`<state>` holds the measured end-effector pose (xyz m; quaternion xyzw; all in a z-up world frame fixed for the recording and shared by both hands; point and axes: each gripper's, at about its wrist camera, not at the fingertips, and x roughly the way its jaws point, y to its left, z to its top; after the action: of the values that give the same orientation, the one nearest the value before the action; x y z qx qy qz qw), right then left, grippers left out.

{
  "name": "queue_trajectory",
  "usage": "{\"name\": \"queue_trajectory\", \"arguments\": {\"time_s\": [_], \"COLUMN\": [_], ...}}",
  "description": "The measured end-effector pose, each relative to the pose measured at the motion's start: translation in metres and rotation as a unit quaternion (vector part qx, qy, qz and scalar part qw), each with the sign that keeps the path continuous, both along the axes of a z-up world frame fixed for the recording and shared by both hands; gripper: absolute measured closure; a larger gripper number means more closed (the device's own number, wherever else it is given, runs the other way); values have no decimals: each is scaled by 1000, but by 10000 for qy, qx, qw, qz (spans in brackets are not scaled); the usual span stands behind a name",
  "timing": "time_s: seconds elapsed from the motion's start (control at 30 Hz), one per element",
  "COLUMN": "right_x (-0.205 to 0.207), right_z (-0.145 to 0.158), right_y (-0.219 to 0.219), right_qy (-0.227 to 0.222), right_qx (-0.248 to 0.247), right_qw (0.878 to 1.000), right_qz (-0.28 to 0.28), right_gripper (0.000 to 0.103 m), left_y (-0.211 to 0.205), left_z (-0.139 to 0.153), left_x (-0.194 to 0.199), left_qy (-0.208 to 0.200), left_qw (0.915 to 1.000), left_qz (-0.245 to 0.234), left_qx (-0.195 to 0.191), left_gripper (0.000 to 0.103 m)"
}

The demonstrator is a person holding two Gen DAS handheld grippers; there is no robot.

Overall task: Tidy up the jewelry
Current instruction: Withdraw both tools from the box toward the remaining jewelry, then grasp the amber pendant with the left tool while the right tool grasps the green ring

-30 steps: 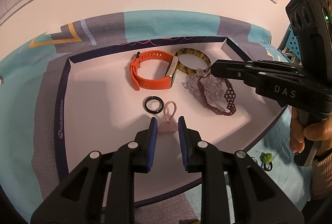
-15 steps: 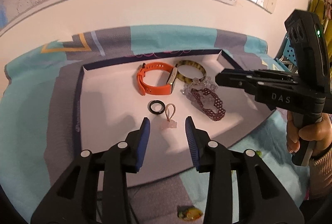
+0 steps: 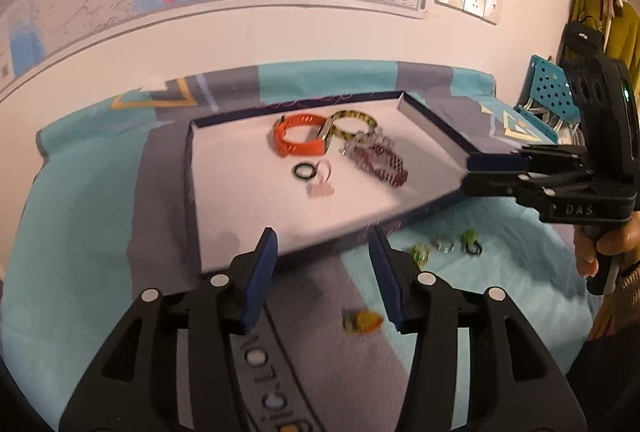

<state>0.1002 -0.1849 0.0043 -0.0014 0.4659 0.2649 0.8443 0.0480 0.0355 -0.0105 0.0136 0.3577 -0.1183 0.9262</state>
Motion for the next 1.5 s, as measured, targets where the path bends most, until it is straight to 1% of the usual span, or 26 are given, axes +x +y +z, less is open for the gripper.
{"name": "queue_trajectory", "arguments": {"time_s": [0.13, 0.3, 0.43, 0.6, 0.7, 0.73, 0.77, 0.87, 0.93, 1.0, 1.13, 1.23, 1.33, 1.4, 1.47, 1.5], "right_x": [-16, -32, -38, -41, -43, -43, -43, -44, -44, -43, -43, -43, -42, -40, -40, -39], "right_z": [-14, -17, -21, -25, -24, -25, -25, -25, -25, -26, -28, -29, -29, -29, -30, -30], "right_y": [-1, -1, 1, 3, 5, 5, 5, 6, 8, 10, 17, 21, 21, 19, 19, 18], "right_qy": [152, 156, 215, 269, 254, 249, 245, 245, 250, 281, 281, 234, 206, 218, 206, 201], "right_qx": [-187, -225, -230, -237, -240, -246, -258, -263, -279, -283, -431, -589, -684, -669, -720, -733], "right_qw": [9997, 9996, 9994, 9993, 9993, 9993, 9993, 9993, 9992, 9992, 9987, 9980, 9974, 9974, 9970, 9969], "right_qz": [-53, -78, -111, -121, -147, -150, -150, -142, -125, -100, -41, -52, -134, -162, -205, -217], "right_gripper": [66, 65, 61, 60, 54, 54, 54, 54, 54, 54, 54, 57, 67, 69, 77, 78], "left_y": [5, 1, -8, -19, -22, -23, -23, -25, -26, -26, -26, -25, -24, -25, -25, -25], "left_z": [-9, -17, -25, -31, -35, -37, -38, -40, -40, -41, -41, -41, -42, -42, -42, -42], "left_x": [-14, -29, -35, -34, -29, -27, -26, -25, -24, -22, -21, -21, -21, -21, -20, -20], "left_qy": [128, 226, 336, 470, 589, 645, 691, 711, 729, 755, 768, 774, 780, 775, 776, 776], "left_qw": [9999, 9997, 9992, 9984, 9978, 9975, 9972, 9969, 9967, 9965, 9965, 9965, 9965, 9965, 9965, 9966], "left_qz": [42, -85, -207, -285, -298, -285, -293, -320, -345, -348, -329, -306, -309, -307, -300, -292], "left_qx": [-40, -62, -48, 89, 89, 94, 75, 65, 45, 52, 15, -2, -13, 2, 11, 23], "left_gripper": [56, 56, 55, 56, 60, 61, 64, 66, 70, 77, 81, 83, 83, 83, 83, 83]}}
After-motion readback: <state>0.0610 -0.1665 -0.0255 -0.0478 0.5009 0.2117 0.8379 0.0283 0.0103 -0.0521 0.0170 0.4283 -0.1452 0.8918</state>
